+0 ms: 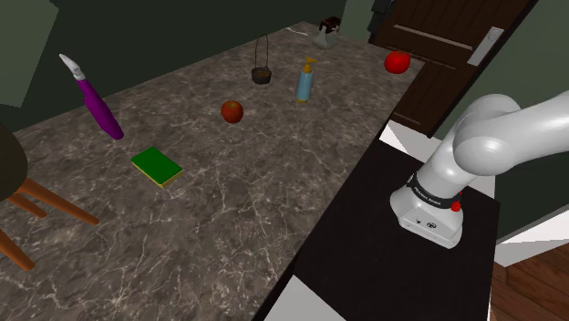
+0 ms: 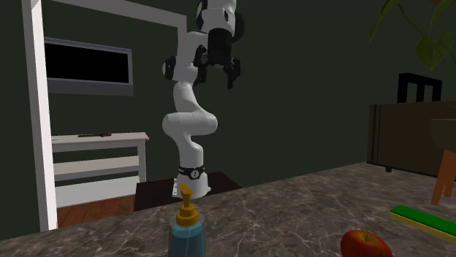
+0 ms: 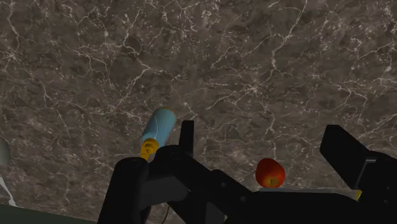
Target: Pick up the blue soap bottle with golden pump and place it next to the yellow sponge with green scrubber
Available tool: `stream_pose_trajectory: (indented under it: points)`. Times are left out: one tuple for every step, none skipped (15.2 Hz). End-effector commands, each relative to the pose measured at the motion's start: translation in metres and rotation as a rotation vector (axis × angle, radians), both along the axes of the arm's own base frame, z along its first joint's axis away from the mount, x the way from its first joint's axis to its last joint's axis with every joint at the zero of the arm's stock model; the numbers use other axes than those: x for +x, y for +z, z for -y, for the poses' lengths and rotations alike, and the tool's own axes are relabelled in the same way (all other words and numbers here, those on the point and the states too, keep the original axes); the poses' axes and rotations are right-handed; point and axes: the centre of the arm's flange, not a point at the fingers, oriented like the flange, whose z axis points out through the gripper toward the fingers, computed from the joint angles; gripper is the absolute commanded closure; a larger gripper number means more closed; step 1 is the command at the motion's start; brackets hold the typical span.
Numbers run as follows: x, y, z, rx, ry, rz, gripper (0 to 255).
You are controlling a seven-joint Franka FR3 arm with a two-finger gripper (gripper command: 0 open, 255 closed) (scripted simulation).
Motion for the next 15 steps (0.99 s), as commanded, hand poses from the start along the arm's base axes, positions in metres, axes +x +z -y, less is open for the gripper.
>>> stream_pose_trajectory:
  points:
    - [0.000,0.000,0.000,0.000,0.000,0.000,0]
    - [0.009,-0.007,0.008,0.007,0.003,0.000,0]
    - [0.018,-0.013,0.016,0.015,0.005,0.000,0]
    - [0.027,-0.020,0.024,0.022,0.008,0.001,0]
    - [0.036,-0.027,0.032,0.029,0.011,0.001,0]
    - [0.045,-0.033,0.040,0.037,0.013,0.001,0]
    - [0.054,-0.040,0.047,0.044,0.016,0.001,0]
    - [0.063,-0.047,0.055,0.051,0.019,0.001,0]
    - [0.072,-0.054,0.062,0.058,0.022,0.002,0]
    - [0.082,-0.061,0.070,0.066,0.024,0.002,0]
    - [0.091,-0.068,0.077,0.073,0.027,0.002,0]
    - [0.100,-0.075,0.085,0.080,0.030,0.002,0]
    - [0.109,-0.082,0.092,0.088,0.032,0.003,0]
    - [0.119,-0.090,0.099,0.095,0.035,0.003,0]
    - [0.128,-0.097,0.106,0.102,0.038,0.003,0]
